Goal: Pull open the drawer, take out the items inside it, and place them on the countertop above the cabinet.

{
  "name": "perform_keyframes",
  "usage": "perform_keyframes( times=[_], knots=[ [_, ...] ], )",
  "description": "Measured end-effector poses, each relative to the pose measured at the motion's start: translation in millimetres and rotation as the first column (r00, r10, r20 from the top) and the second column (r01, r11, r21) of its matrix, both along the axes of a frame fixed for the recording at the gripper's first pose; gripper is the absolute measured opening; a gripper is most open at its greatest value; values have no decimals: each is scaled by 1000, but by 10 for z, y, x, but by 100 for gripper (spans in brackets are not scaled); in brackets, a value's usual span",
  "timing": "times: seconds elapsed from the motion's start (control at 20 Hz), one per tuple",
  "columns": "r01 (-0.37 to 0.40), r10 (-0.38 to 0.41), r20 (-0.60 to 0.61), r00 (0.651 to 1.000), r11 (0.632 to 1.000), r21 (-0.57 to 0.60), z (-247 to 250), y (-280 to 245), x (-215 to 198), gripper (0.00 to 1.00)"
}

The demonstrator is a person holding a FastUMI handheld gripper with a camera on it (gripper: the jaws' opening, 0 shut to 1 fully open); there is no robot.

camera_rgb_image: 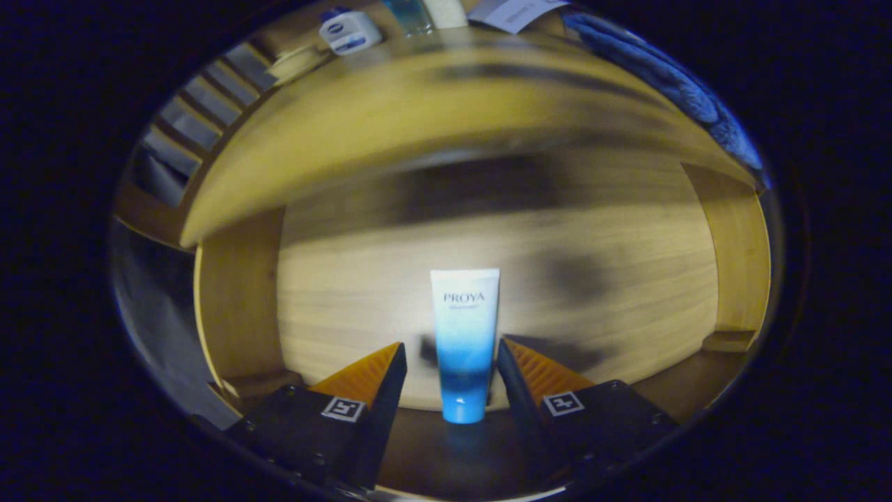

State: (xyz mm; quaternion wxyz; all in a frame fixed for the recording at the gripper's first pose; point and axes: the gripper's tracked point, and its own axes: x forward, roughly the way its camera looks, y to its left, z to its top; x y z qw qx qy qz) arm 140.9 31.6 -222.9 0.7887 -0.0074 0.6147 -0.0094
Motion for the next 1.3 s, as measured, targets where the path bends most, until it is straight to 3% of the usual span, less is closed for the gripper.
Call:
perform_keyframes(
  times=[0.2, 0.35, 0.55, 0.9, 1.25, 1.3],
  knots=[
    [-38, 40, 70, 997, 999, -31, -5, 25, 137, 44],
    [-36, 43, 208, 977, 999, -36, 295, -24, 353, 35],
    [-75, 72, 323, 944, 997, -1, 792, -91, 449, 35],
    [-72, -14, 488, 873, 985, 158, 1162, -36, 111, 35],
    [-100, -5, 775, 632, 991, 88, 1845, -141, 233, 35],
    [-104, 8, 790, 613, 992, 71, 1934, -141, 265, 34]
  ],
)
